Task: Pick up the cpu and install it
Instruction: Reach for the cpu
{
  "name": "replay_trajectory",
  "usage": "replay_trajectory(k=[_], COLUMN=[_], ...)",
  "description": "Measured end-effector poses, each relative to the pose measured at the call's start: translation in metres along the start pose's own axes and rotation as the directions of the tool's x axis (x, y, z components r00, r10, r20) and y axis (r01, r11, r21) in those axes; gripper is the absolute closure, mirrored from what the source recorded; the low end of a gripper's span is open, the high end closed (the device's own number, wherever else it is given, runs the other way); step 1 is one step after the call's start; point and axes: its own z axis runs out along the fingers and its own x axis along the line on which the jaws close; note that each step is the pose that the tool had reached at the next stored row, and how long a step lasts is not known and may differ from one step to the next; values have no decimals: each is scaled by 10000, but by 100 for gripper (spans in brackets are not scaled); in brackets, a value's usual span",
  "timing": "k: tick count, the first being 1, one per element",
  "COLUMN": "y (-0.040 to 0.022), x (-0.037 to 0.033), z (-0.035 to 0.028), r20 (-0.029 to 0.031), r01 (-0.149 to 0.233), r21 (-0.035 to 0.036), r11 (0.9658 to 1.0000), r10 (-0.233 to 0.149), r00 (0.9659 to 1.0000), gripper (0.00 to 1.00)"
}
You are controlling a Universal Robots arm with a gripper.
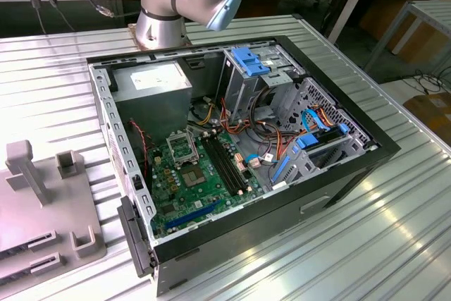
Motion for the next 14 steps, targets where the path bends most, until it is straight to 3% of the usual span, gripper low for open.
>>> replay_trajectory(k=[6,14], y=[-1,-4], x=[-39,-147], z=[0,0], r20=[7,8], r01=[0,0], r21=[3,5], r11=[10000,10000], r10=[0,0], r00=[10000,10000], gripper=[53,53])
